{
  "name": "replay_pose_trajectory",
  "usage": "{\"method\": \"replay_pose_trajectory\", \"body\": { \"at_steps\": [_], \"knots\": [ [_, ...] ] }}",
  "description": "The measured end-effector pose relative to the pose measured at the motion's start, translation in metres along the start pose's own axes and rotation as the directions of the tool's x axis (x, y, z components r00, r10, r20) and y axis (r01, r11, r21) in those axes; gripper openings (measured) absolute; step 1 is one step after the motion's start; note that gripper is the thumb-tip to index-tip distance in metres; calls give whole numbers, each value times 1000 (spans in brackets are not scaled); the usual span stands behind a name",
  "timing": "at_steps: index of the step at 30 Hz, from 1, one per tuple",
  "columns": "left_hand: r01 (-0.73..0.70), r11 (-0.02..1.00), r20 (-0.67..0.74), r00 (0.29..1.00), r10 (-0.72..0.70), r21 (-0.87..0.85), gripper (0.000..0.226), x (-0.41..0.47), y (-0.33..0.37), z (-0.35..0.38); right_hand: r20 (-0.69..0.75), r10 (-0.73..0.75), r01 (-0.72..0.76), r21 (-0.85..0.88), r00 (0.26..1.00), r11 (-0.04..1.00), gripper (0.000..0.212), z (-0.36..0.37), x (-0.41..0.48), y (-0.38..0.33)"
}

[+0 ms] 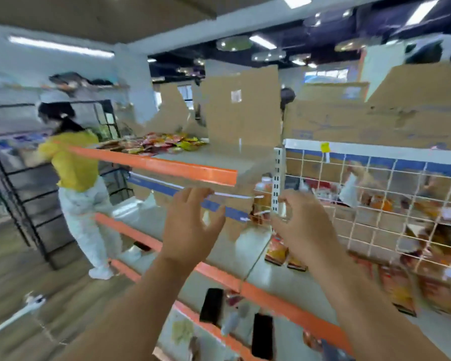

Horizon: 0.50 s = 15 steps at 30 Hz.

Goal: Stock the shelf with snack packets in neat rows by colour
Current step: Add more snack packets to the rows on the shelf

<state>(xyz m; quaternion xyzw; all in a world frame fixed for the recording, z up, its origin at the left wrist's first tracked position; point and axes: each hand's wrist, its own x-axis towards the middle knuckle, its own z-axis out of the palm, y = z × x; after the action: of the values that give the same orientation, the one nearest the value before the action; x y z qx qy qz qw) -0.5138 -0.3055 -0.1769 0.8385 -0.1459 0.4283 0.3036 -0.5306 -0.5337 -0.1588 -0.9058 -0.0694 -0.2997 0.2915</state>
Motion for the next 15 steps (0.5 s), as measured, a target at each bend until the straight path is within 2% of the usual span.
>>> {"method": "replay_pose_trajectory", "body": {
  "at_steps": [3,6,10,15],
  "knots": [
    [-24,997,-24,999,26,80,39,30,-33,-44,-47,-84,84,12,995,996,24,14,34,-49],
    [-16,990,4,1000,16,139,36,60,-56,-70,-54,-145,146,25,988,989,26,22,70,-82],
    [28,983,95,994,-46,183,27,99,-84,-83,55,-215,218,-47,975,975,29,33,116,-103],
    [88,962,226,963,-149,257,16,154,-111,-75,156,-229,239,-53,961,969,19,60,185,-113]
  ]
}}
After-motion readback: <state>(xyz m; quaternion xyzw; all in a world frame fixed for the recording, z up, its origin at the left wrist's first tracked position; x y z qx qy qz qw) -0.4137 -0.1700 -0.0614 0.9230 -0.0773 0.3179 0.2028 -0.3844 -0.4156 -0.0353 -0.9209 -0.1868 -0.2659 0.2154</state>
